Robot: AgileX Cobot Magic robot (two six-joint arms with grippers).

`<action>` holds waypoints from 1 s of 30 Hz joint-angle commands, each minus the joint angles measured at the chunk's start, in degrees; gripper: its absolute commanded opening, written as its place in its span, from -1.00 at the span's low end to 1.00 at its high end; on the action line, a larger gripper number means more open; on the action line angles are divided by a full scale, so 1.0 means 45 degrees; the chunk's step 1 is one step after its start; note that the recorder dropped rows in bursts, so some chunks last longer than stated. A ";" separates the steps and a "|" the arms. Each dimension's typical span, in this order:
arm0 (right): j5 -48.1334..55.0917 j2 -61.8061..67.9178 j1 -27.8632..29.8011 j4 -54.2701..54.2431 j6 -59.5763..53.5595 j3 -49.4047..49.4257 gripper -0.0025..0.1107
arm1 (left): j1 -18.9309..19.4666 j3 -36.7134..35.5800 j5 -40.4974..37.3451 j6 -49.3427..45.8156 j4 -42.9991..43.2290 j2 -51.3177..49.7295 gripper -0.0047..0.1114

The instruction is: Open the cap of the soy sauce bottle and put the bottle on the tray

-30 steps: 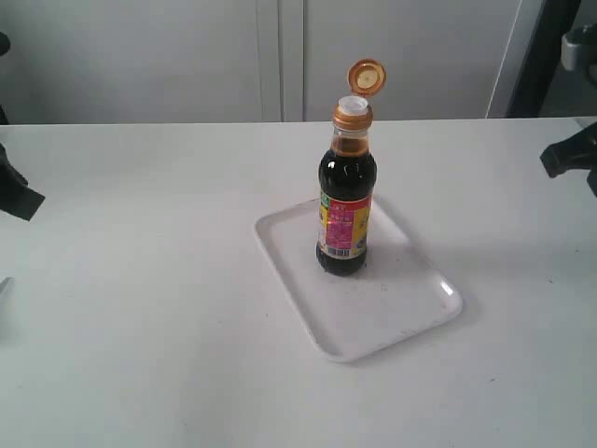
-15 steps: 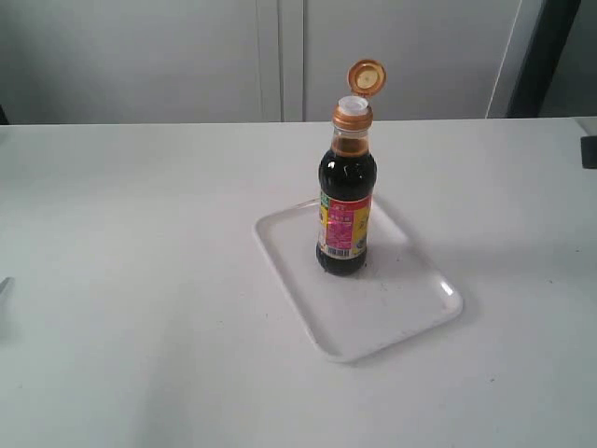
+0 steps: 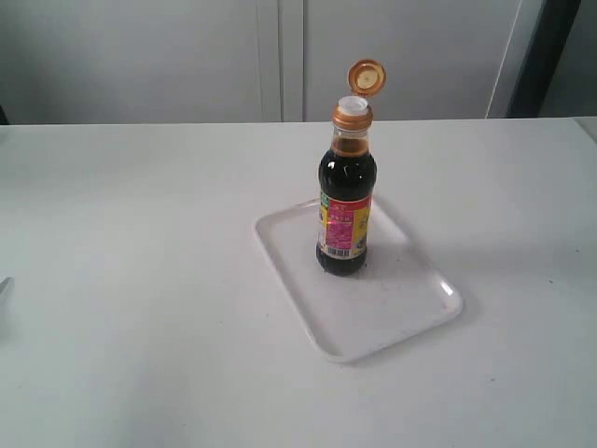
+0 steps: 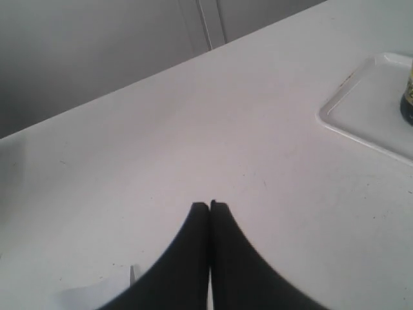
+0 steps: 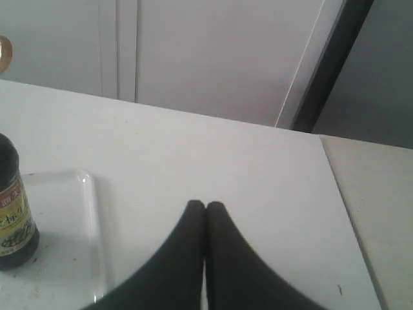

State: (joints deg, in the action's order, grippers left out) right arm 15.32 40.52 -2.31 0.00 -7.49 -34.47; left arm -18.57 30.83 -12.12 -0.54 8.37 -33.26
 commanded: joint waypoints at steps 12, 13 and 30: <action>-0.1579 -0.3162 0.0156 0.0000 0.0093 0.1595 -0.96 | 0.0026 -0.1264 0.0210 0.1064 -0.0142 0.2860 -0.92; -0.1395 -0.3401 0.0156 0.0000 0.0088 0.1595 -0.96 | 0.0026 -0.1287 0.0116 0.1183 -0.0142 0.3077 -0.92; -0.0072 -0.5425 0.0156 -0.0382 0.0400 0.1595 -0.96 | 0.0026 -0.1384 -0.2043 0.1595 -0.0142 0.5923 -0.92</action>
State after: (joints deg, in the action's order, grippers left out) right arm 14.53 16.47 -2.31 -1.40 -6.02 -27.63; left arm -18.57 24.99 -19.98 5.91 8.37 -7.85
